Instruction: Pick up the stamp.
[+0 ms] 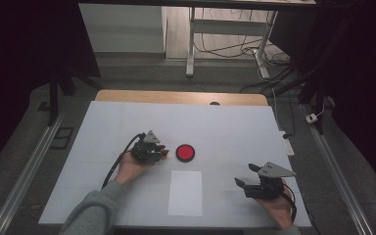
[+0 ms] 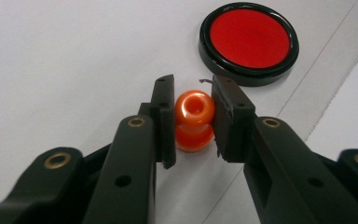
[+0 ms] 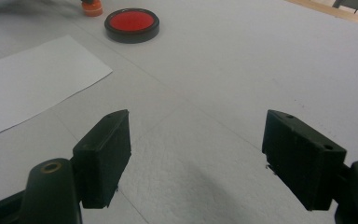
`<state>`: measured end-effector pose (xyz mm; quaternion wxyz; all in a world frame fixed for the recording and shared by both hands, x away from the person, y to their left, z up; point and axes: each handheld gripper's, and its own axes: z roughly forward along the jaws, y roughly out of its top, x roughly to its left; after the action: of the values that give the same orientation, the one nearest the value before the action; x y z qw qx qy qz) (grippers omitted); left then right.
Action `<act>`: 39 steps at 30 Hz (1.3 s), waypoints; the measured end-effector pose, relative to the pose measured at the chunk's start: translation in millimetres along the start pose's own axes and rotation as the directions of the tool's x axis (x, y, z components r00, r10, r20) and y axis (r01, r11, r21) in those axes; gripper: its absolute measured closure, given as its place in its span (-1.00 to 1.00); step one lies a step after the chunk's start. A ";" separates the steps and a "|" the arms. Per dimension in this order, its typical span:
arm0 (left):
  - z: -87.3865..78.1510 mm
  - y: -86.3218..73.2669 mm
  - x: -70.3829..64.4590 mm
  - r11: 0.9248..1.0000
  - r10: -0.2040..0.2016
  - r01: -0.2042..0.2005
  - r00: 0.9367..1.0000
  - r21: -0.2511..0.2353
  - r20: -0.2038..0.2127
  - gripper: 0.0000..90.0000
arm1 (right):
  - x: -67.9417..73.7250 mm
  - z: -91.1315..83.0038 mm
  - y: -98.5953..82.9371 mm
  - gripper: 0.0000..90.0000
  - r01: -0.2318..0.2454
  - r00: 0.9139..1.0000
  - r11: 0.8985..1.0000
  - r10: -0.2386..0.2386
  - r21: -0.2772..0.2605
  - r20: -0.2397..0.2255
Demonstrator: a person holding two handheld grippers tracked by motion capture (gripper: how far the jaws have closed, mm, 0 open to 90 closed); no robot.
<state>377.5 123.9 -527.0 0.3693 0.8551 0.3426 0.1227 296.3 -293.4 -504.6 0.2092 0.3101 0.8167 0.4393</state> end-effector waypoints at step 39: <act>-35.8 8.5 0.2 0.991 -0.036 0.039 0.999 -0.130 0.028 0.60 | 2.2 1.0 2.0 -0.48 0.004 1.000 1.000 -0.004 -0.003 0.000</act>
<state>365.2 139.4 -496.0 0.4309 0.8240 0.3454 0.1270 295.9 -290.5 -503.6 0.2104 0.3084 0.8167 0.4401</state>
